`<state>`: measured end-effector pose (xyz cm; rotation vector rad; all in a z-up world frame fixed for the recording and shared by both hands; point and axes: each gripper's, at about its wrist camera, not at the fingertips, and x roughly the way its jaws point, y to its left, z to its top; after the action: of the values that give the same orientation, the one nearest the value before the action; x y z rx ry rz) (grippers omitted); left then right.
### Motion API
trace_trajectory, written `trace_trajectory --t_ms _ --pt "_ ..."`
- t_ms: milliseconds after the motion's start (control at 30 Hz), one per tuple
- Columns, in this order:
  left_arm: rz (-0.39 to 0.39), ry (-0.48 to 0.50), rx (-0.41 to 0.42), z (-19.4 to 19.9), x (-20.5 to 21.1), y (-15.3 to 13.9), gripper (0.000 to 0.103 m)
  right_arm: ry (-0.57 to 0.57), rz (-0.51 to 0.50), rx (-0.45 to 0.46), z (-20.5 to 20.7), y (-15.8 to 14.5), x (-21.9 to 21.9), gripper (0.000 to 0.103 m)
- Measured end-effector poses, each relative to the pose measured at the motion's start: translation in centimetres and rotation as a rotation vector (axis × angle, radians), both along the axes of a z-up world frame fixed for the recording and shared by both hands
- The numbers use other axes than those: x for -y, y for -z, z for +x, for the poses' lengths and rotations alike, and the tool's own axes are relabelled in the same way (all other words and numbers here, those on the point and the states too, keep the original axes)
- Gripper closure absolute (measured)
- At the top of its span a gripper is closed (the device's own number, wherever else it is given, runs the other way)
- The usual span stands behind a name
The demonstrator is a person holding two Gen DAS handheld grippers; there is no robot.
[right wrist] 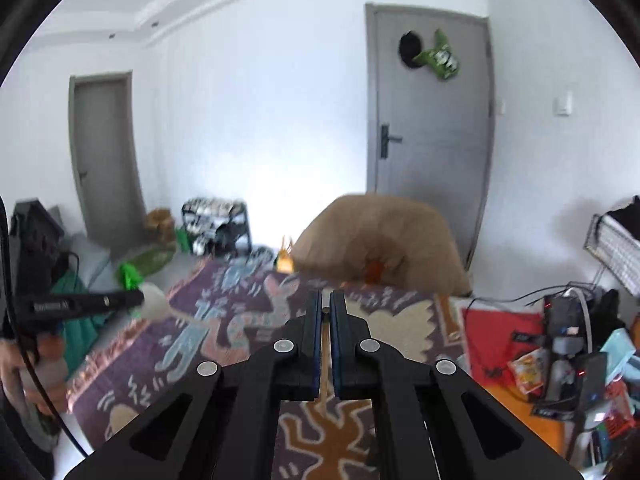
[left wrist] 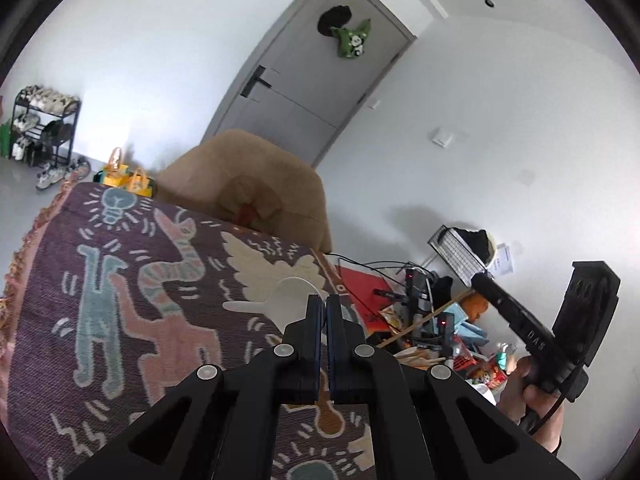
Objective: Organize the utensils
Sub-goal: 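Carry the spoon and chopstick toward the black mesh holder with both grippers, then insert the spoon and chopstick into the holder and open both grippers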
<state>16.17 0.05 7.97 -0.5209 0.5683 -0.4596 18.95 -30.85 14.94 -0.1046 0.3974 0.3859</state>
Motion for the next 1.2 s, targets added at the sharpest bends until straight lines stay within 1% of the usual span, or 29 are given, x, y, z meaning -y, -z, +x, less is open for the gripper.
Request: trace_trajectory --t_ms 133,267,400,500,633,667,700,733,767,800,967,1033,1100,1200 --pt "0.017 0.049 0.014 0.5 2.5 -1.0 0.102 0.049 0.018 0.037 -0.3 -1.1 2.2 0.098" --pt "0.018 0.106 0.017 1.2 5.0 -1.5 0.102 0.09 0.032 0.046 -0.1 -1.4 4.1 0.098" --pt "0.017 0.154 0.014 1.9 7.3 -2.0 0.102 0.116 0.01 0.061 0.0 -0.9 5.0 0.098" --pt "0.011 0.192 0.016 2.3 8.9 -2.4 0.102 0.108 0.02 0.043 0.3 0.0 5.6 0.098" --pt "0.0 0.233 0.004 3.0 10.7 -2.8 0.102 0.131 -0.009 0.009 1.4 1.6 5.7 0.098" --pt "-0.006 0.246 -0.002 3.2 11.2 -2.9 0.102 0.132 -0.008 -0.006 1.6 1.9 5.9 0.096" --pt "-0.01 0.257 -0.007 3.4 11.6 -2.9 0.102 0.131 -0.001 -0.026 1.9 2.3 6.1 0.085" --pt "-0.012 0.267 -0.013 3.6 12.0 -2.9 0.102 0.142 0.005 -0.03 1.9 2.6 6.5 0.077" --pt "-0.013 0.278 -0.019 3.8 12.5 -3.0 0.102 0.151 0.008 -0.028 1.8 2.8 6.8 0.065" --pt "-0.013 0.285 -0.023 4.0 12.9 -3.0 0.102 0.158 0.011 -0.026 1.8 2.9 7.2 0.06" --pt "-0.024 0.336 -0.053 4.7 15.0 -3.1 0.102 0.208 0.087 -0.074 1.0 4.5 10.4 0.059" --pt "-0.025 0.352 -0.07 4.9 15.8 -3.1 0.102 0.239 0.103 -0.088 0.7 5.4 11.6 0.054" --pt "-0.026 0.363 -0.095 5.3 16.4 -3.0 0.102 0.277 0.116 -0.099 0.0 6.7 12.8 0.047" --pt "-0.025 0.378 -0.116 5.6 17.3 -3.1 0.102 0.324 0.133 -0.123 -0.7 8.4 14.1 0.046"
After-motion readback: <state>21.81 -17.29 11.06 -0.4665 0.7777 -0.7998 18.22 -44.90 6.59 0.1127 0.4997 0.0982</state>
